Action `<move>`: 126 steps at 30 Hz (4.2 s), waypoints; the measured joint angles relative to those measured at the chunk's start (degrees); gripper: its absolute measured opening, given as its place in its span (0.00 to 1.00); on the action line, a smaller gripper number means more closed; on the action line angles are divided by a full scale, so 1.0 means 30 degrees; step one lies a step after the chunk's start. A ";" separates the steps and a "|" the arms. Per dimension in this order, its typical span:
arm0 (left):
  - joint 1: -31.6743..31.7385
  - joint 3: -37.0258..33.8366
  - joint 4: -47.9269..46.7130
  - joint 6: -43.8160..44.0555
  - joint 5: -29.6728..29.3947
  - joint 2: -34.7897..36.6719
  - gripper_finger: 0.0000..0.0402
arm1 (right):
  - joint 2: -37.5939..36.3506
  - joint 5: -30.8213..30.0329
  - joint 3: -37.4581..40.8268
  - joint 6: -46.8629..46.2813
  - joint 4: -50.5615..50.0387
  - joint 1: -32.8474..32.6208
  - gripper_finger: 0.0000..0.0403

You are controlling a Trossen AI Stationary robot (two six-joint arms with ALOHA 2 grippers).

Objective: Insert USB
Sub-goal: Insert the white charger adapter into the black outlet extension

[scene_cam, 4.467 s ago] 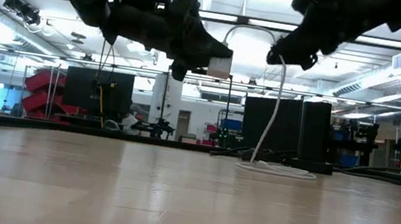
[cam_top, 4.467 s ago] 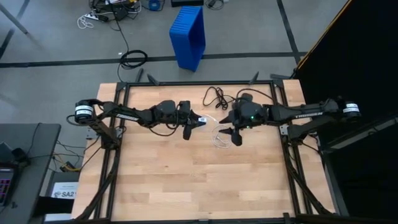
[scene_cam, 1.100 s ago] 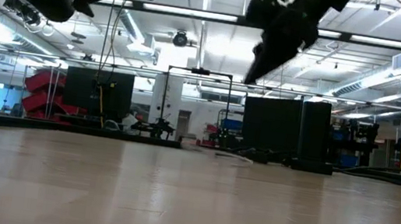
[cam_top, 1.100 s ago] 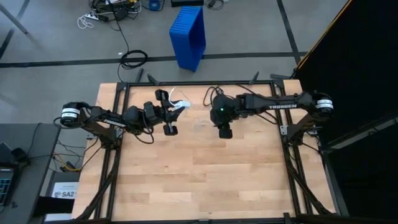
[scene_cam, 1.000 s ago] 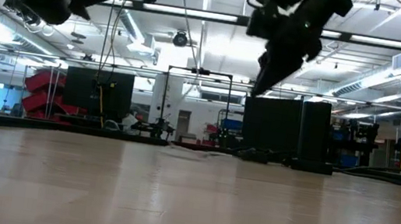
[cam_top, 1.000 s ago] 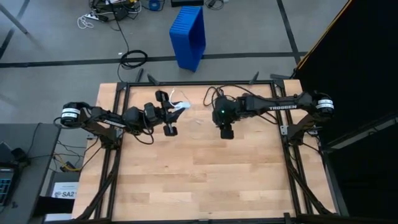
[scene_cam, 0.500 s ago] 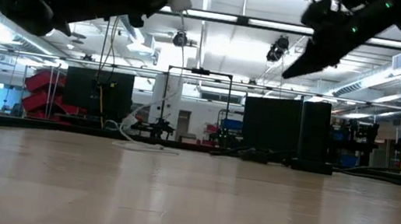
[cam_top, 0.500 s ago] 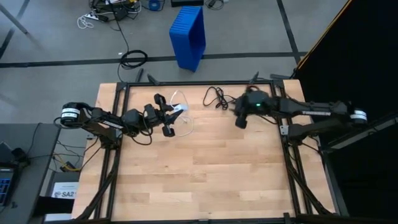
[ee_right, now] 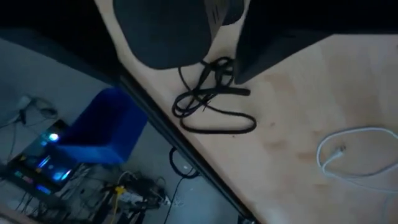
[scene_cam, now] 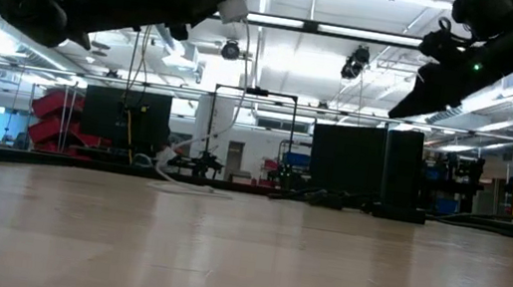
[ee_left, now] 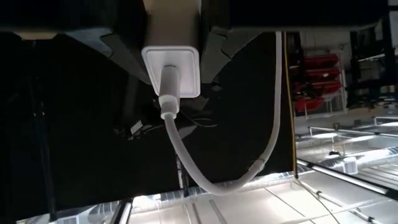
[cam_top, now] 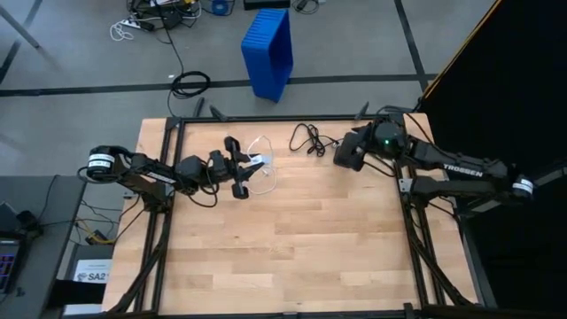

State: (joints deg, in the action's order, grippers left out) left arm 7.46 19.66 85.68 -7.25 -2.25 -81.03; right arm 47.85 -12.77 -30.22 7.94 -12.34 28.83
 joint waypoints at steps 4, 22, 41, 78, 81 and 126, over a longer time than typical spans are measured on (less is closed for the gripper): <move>0.0007 0.0010 -0.0104 -0.0021 0.0252 0.0000 0.18 | 0.0896 0.0603 0.0007 -0.0277 -0.0119 0.0861 0.89; 0.0007 0.0015 -0.0489 -0.0051 0.0343 0.0000 0.18 | 0.6126 0.2403 -0.0040 -0.1071 0.1193 0.2222 0.63; 0.0007 0.0015 -0.0558 0.0109 0.0259 0.0000 0.18 | 0.4881 0.6632 0.0044 -0.2433 0.3520 -0.6988 0.57; -0.0398 0.0056 -0.0027 0.2198 0.1279 -0.0619 0.19 | 0.5327 0.1239 -0.0197 -0.2587 1.1167 -1.0808 0.75; -0.0401 0.0267 -0.0070 0.2623 0.2046 -0.0619 0.19 | 0.6534 0.2538 -0.0197 -0.3087 1.4118 -1.0801 0.73; -0.2382 0.5727 0.1241 0.5618 0.2725 -0.7510 0.19 | 1.5330 0.1332 -0.0182 -0.4266 2.8175 -1.1657 0.22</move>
State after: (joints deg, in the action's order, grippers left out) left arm 0.32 36.84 89.40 9.61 5.92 -103.56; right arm 93.84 -8.78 -30.76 -4.85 72.18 -6.14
